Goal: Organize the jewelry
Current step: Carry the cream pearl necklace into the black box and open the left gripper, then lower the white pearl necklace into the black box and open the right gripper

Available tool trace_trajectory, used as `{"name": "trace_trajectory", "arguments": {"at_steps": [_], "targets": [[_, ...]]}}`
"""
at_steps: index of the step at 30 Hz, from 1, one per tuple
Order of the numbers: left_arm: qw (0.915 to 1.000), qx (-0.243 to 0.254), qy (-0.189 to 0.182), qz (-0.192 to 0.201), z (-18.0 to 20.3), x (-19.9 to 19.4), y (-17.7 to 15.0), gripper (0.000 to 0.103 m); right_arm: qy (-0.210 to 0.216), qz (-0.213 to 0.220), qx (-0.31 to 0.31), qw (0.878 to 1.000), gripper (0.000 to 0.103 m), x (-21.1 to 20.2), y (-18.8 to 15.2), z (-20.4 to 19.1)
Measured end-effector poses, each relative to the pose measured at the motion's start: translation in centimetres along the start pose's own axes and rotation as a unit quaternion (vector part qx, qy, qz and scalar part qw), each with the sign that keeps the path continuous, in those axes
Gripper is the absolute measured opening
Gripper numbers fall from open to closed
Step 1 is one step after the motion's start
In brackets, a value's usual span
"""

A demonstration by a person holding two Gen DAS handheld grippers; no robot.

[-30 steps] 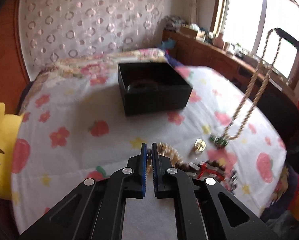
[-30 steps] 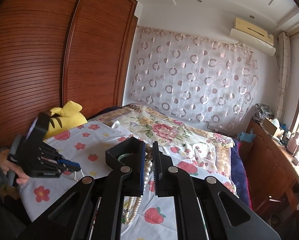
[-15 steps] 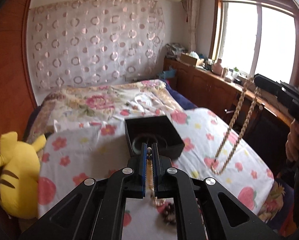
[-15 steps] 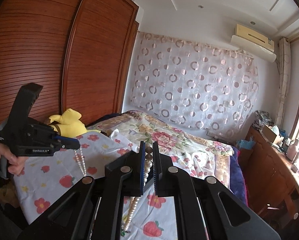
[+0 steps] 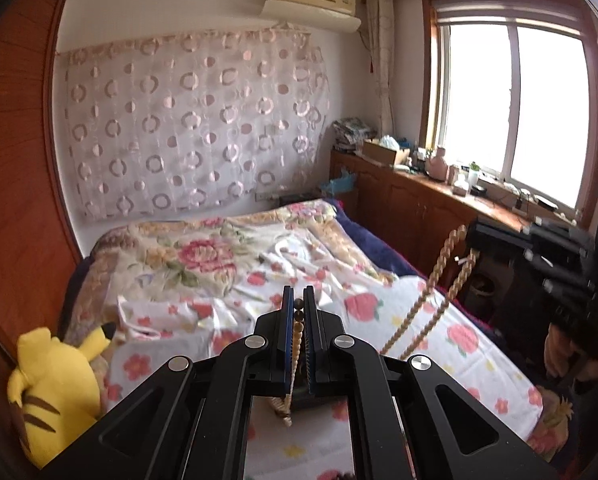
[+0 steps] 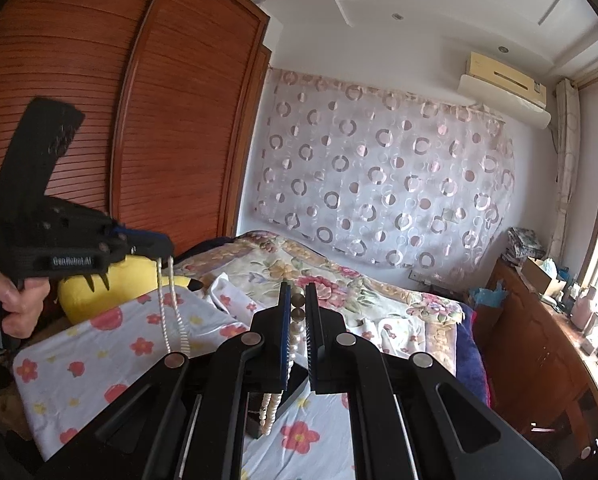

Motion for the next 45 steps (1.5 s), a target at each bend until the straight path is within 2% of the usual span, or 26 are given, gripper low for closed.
{"name": "trace_trajectory", "arguments": {"at_steps": [6, 10, 18, 23, 25, 27, 29, 34, 39, 45], "targets": [[0.9999, -0.013, 0.001, -0.003, -0.7, 2.5, 2.5, 0.004, -0.009, -0.006, 0.009, 1.000, 0.008, 1.1, 0.4, 1.6], [0.9997, -0.015, 0.001, -0.020, -0.6, 4.7, 2.5, 0.004, -0.011, -0.009, 0.009, 1.000, 0.008, 1.5, 0.4, 2.1], [0.9970, -0.024, 0.004, -0.073, -1.0, 8.6, -2.2, 0.004, -0.013, -0.009, 0.008, 1.000, 0.008, 1.9, 0.4, 2.1], [0.9948, -0.036, 0.006, -0.095, -1.7, 9.3, -5.3, 0.004, -0.012, -0.010, 0.007, 1.000, 0.008, 2.5, 0.2, 1.8], [0.9947, -0.034, 0.011, -0.096, -2.2, 9.4, -6.5, 0.010, -0.013, -0.013, 0.007, 1.000, 0.008, 3.2, 0.1, 1.6], [0.9945, -0.035, 0.014, -0.098, -2.6, 9.4, -7.7, 0.027, -0.014, -0.015, 0.010, 1.000, 0.008, 3.6, 0.1, 1.6], [0.9939, -0.036, 0.019, -0.102, -2.9, 9.4, -8.7, 0.029, -0.014, -0.018, 0.013, 1.000, 0.008, 4.7, 0.0, 1.5], [0.9939, -0.041, 0.025, -0.099, -3.9, 8.6, -10.9, 0.044, -0.014, -0.031, 0.013, 0.999, 0.008, 7.5, -0.5, 1.0], [0.9952, -0.045, 0.030, -0.082, -4.5, 7.2, -12.2, 0.070, -0.022, -0.047, 0.003, 0.999, 0.008, 10.0, -1.3, 0.7], [0.9971, -0.026, 0.043, -0.057, -4.3, 5.6, -13.0, 0.088, -0.034, -0.063, 0.005, 0.997, 0.008, 12.6, -2.0, 1.1]]}}
Point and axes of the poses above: each gripper's, at about its wrist camera, not at the fingertips, and x roughly the way its jaws point, z to its right, y to its top, the point moved 3 cm from there along x, roughly the way its jaws point, and after that the axes turned 7 degrees about z, right-handed, at the moved point
